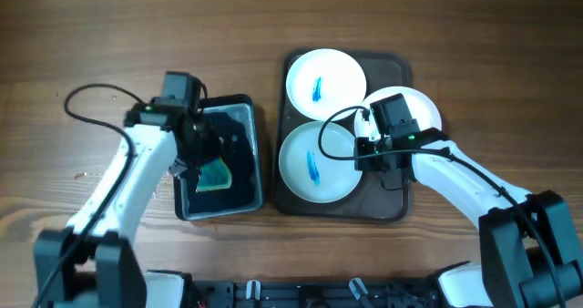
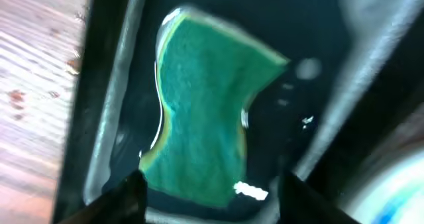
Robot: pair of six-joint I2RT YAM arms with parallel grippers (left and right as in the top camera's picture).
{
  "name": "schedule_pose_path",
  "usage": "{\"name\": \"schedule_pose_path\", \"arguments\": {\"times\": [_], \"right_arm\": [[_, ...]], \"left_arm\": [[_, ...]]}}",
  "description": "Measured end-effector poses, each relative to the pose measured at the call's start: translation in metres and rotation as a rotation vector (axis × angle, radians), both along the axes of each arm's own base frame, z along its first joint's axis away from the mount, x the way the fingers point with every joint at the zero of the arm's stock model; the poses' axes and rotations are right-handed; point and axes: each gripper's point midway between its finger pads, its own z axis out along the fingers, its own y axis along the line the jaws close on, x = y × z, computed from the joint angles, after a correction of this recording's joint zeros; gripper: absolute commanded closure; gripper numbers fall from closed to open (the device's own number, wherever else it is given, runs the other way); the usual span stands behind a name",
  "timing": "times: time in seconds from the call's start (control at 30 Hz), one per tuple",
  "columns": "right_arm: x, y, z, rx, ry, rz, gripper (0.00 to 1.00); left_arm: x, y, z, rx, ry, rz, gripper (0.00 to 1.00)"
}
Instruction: Clean dirty plates on tray and stack at the side
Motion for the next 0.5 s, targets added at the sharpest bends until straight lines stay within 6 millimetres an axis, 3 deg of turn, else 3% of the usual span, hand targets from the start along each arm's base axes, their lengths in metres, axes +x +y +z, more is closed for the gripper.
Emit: {"name": "schedule_pose_path", "arguments": {"times": [0.07,0.1,0.3,0.33,0.43,0.5], "right_arm": [[0.000,0.000,0.000,-0.002,-0.001,-0.001,0.96],[0.000,0.000,0.000,-0.002,-0.001,-0.001,0.96],[0.000,0.000,0.000,-0.002,0.000,-0.005,0.96],[0.000,0.000,0.000,-0.002,0.000,-0.005,0.96],[0.000,0.000,0.000,-0.002,0.000,-0.005,0.96],[0.000,0.000,0.000,-0.002,0.000,-0.005,0.96]], "left_arm": [[0.000,0.001,-0.018,0.004,0.016,0.016,0.89],[0.002,0.000,-0.026,0.005,0.017,0.018,0.96],[0.010,0.001,-0.044,0.050,0.024,0.008,0.96],[0.009,0.001,-0.046,0.063,0.028,-0.005,0.93],[0.009,0.002,-0.039,0.084,0.043,-0.029,0.73],[0.012,0.003,-0.030,0.089,0.042,-0.035,0.72]]}}
